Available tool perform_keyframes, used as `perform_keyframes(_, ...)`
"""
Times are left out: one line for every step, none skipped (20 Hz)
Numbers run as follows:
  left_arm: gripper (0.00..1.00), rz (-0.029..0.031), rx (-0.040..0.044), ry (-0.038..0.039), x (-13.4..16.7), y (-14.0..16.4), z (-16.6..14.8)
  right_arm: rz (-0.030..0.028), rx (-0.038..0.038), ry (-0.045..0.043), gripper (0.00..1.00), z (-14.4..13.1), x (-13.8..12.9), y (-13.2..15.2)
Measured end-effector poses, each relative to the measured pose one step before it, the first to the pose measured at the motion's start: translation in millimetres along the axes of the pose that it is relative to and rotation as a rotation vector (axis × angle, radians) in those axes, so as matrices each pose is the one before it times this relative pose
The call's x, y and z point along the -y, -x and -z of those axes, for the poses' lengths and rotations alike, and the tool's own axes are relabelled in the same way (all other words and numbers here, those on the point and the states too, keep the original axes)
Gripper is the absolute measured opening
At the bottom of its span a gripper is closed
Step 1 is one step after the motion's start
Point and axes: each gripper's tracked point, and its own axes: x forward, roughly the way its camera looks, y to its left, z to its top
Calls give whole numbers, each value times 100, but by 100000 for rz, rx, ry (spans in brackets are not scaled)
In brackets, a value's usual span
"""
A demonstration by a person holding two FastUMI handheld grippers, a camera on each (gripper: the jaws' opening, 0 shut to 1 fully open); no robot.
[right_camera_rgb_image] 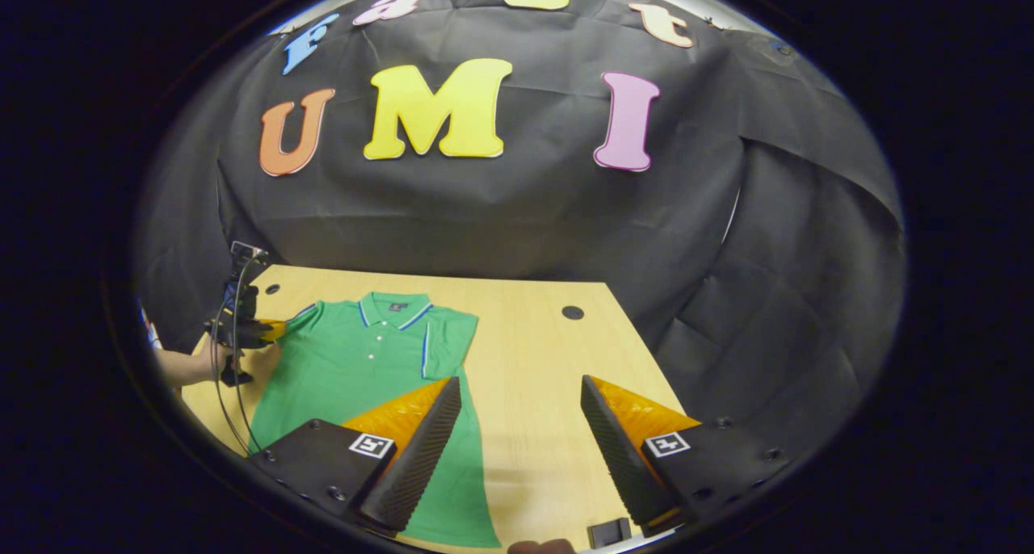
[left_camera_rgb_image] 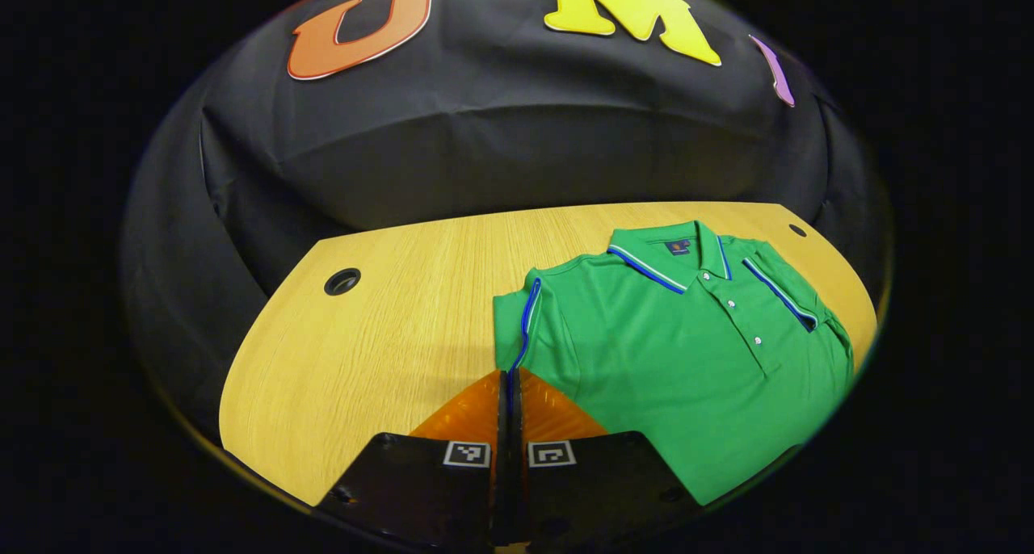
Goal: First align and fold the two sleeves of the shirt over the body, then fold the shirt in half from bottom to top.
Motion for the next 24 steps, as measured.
perform_keyframes(3, 556, 1359, -739, 408, 204, -705, 11, -238, -814, 96, 222, 48, -105)
perform_keyframes(3, 932, 1375, -858, 444, 307, -587, 130, -292, -783, 96, 106, 95, -59)
perform_keyframes(3, 999, 1543, -867, 657, 289, -927, 159, -109, -805, 96, 143, 185, 11)
perform_keyframes(3, 1308, 1491, -977, 704, 293, -823, 157, 206, -875, 96, -70, 181, -71)
perform_keyframes(3, 946, 1486, -1154, 858, 331, -966, 99, 157, -895, 96, -25, 132, 23)
perform_keyframes(3, 1338, 1271, -1150, 846, -56, -872, 161, 312, -737, 97, -63, 154, -69)
perform_keyframes(3, 1108, 558, -1176, 880, 77, -620, 180, 148, -693, 97, 27, 194, 13)
perform_keyframes(3, 916, -277, -1158, 929, -321, -185, 240, 348, -741, 96, -79, 180, -16)
perform_keyframes(3, 815, -880, -392, 948, -220, -15, 159, 162, -794, 96, 67, 215, 66)
perform_keyframes(3, 914, -1019, 93, 956, -259, 56, 509, 123, -566, 95, 61, 275, 115)
perform_keyframes(3, 1126, -878, 291, 1028, -298, 106, 627, 290, -270, 95, 50, 340, 123)
perform_keyframes(3, 761, -542, 285, 883, -350, 98, 701, 323, -6, 95, 8, 359, 203)
perform_keyframes(3, 2697, -651, 749, 1202, -205, 117, 911, 406, 304, 96, -1, 385, 171)
perform_keyframes(3, 3274, -120, 743, 1347, -39, 32, 1074, 14, 493, 94, 9, 320, 194)
perform_keyframes(6, 535, 720, -28, 703, 27, -261, 1244, 788, 125, 94, -82, 337, 102)
perform_keyframes(8, 786, 1031, 200, 409, 175, -294, 727, 764, -424, 96, -272, 207, 113)
perform_keyframes(31, 110, 1259, 676, 355, 464, -483, -193, 490, -991, 94, -45, -66, 108)
perform_keyframes(54, -248, 964, 844, 219, 356, -216, -511, 133, -764, 95, -30, -164, 64)
perform_keyframes(77, -941, 507, 605, -84, 236, -481, -808, 104, -280, 95, 40, -238, -48)
perform_keyframes(100, -1034, 939, 950, -117, 961, -97, -883, 383, 282, 95, -67, -267, 54)
perform_keyframes(100, -946, 929, 972, -149, 814, -365, -1235, 655, 341, 95, -122, -400, 41)
perform_keyframes(100, -1047, 961, 1019, -336, 1075, -241, -1516, 576, 437, 95, -170, -443, -42)
perform_keyframes(100, -738, 617, 948, -312, 1100, -327, -1728, 623, 417, 95, -75, -537, -15)
perform_keyframes(100, -935, 354, 787, -385, 1250, -108, -1806, 592, 461, 95, -163, -512, 1)
